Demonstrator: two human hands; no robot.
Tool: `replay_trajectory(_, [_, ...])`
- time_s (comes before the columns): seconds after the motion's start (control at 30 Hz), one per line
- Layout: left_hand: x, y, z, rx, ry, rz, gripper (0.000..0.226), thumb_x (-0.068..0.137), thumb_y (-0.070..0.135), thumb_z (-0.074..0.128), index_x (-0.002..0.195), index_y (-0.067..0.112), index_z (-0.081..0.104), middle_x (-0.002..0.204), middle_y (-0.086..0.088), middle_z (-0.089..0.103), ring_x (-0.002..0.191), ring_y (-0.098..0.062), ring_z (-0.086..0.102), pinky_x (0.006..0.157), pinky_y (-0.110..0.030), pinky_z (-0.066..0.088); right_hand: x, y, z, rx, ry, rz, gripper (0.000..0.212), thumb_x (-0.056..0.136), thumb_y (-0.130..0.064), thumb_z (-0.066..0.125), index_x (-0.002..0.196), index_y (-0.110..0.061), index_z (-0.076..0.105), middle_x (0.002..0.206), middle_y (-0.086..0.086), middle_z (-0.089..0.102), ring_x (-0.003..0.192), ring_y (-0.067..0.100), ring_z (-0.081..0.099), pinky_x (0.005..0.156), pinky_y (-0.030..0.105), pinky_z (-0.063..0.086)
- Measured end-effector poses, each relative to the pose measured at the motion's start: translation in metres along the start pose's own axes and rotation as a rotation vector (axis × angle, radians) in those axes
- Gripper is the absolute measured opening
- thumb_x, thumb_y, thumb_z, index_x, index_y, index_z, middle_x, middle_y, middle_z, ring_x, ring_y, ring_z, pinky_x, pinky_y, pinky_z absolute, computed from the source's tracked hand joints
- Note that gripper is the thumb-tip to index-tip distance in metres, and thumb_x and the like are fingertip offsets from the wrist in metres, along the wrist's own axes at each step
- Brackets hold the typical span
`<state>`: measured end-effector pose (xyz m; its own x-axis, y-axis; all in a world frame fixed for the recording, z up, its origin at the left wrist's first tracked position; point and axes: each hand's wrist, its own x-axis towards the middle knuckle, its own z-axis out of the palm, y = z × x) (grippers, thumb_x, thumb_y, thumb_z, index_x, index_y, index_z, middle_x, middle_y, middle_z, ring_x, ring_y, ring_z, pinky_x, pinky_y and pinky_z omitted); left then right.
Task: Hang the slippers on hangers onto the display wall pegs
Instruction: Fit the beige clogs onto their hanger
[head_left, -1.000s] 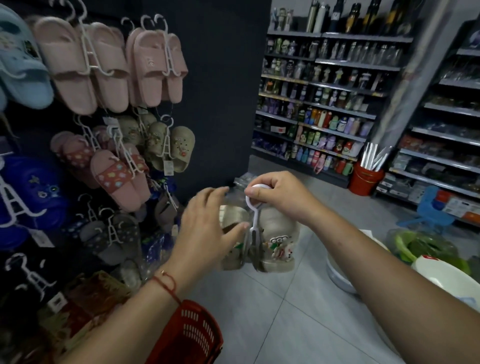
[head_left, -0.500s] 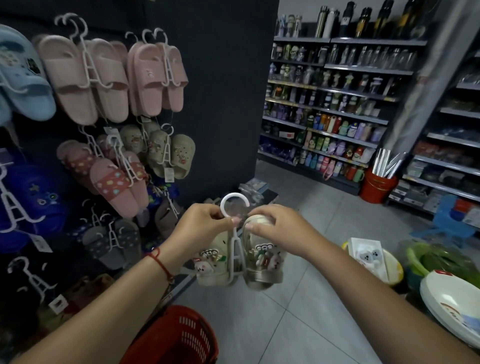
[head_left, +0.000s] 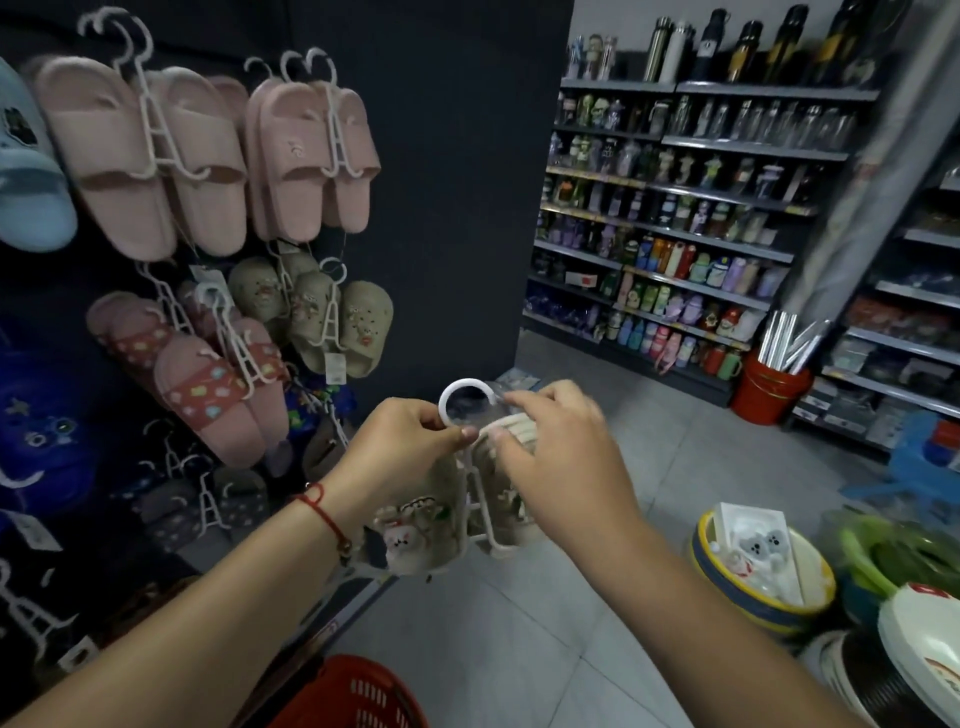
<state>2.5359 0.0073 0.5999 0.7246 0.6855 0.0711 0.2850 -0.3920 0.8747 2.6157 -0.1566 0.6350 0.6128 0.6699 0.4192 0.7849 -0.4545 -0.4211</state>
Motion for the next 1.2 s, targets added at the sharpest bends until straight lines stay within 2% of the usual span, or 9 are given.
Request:
replay_trajectory(0.17, [0.052,0.007,-0.017,0.04,0.022,0.062,0.033,0.083,0.044,0.079,0.077,0.012,0.076,0.076,-0.011,0.073,0.062,-0.013,0.058,0.059,-0.033,0.044,0.05,-0.007,0.038,0.327,-0.315,0.157,0.038,0.094,-0.025,0.055,0.132,-0.031,0.06,0.116,-0.01,0.067,0.11,0.013,0.062,0.093,0.03,0.052])
replay_trajectory(0.33, [0.095,0.01,-0.025,0.129,0.056,0.116,0.029,0.082,0.047,0.077,0.075,0.019,0.076,0.073,-0.001,0.074,0.077,-0.023,0.072,0.072,-0.046,0.057,0.109,0.002,0.077,0.157,-0.263,0.136,0.023,0.095,-0.021,0.051,0.112,-0.024,0.066,0.099,0.001,0.069,0.092,0.023,0.065,0.079,0.036,0.055])
replay_trajectory(0.5, [0.133,0.007,-0.032,0.137,0.07,0.165,0.029,0.09,0.04,0.073,0.077,0.015,0.074,0.056,0.01,0.056,0.045,-0.002,0.043,0.049,-0.022,0.034,0.161,0.014,0.098,0.124,-0.16,0.063,0.014,0.091,-0.028,0.06,0.09,-0.025,0.074,0.08,-0.002,0.07,0.077,0.02,0.063,0.064,0.033,0.05])
replay_trajectory(0.57, [0.147,-0.003,-0.037,0.074,0.087,0.165,0.025,0.089,0.043,0.073,0.105,0.023,0.073,0.082,0.014,0.068,0.067,0.005,0.06,0.065,-0.017,0.046,0.184,0.026,0.108,0.171,-0.144,0.047,0.017,0.09,-0.033,0.065,0.084,-0.021,0.075,0.079,-0.002,0.069,0.076,0.018,0.063,0.063,0.033,0.046])
replay_trajectory(0.63, [0.158,-0.025,-0.044,0.018,0.049,0.119,0.063,0.081,0.061,0.073,0.135,0.034,0.056,0.113,0.013,0.065,0.102,0.003,0.063,0.084,-0.02,0.049,0.208,0.044,0.12,0.281,-0.147,0.098,0.02,0.09,-0.034,0.068,0.082,-0.017,0.075,0.08,-0.002,0.071,0.077,0.017,0.065,0.067,0.035,0.049])
replay_trajectory(0.73, [0.169,-0.06,-0.041,-0.031,-0.08,0.047,0.106,0.06,0.081,0.074,0.15,0.043,0.033,0.134,0.014,0.054,0.12,0.0,0.057,0.097,-0.026,0.05,0.243,0.071,0.139,0.424,-0.156,0.171,0.019,0.09,-0.034,0.069,0.085,-0.017,0.078,0.081,-0.002,0.074,0.083,0.019,0.069,0.077,0.038,0.055])
replay_trajectory(0.87, [0.19,-0.088,-0.006,-0.13,-0.032,0.01,0.106,0.058,0.059,0.091,0.146,0.038,0.035,0.133,0.014,0.059,0.119,-0.002,0.061,0.1,-0.031,0.053,0.287,0.095,0.158,0.414,-0.23,0.138,0.021,0.089,-0.039,0.069,0.093,-0.022,0.079,0.088,-0.006,0.076,0.089,0.018,0.069,0.08,0.036,0.055])
replay_trajectory(1.07, [0.235,-0.088,0.039,-0.339,0.251,-0.201,0.084,0.057,0.056,0.09,0.127,0.037,0.047,0.12,0.007,0.065,0.1,-0.001,0.068,0.075,-0.018,0.054,0.35,0.122,0.17,0.25,-0.342,-0.08,0.02,0.089,-0.043,0.068,0.091,-0.026,0.077,0.086,-0.007,0.075,0.085,0.017,0.068,0.076,0.034,0.056])
replay_trajectory(1.2, [0.255,-0.098,0.057,-0.447,0.292,-0.306,0.077,0.059,0.051,0.093,0.122,0.044,0.048,0.123,0.002,0.068,0.107,-0.015,0.07,0.088,-0.036,0.059,0.382,0.127,0.188,0.231,-0.427,-0.204,0.019,0.09,-0.041,0.067,0.085,-0.024,0.075,0.084,-0.008,0.073,0.078,0.015,0.064,0.072,0.032,0.054])
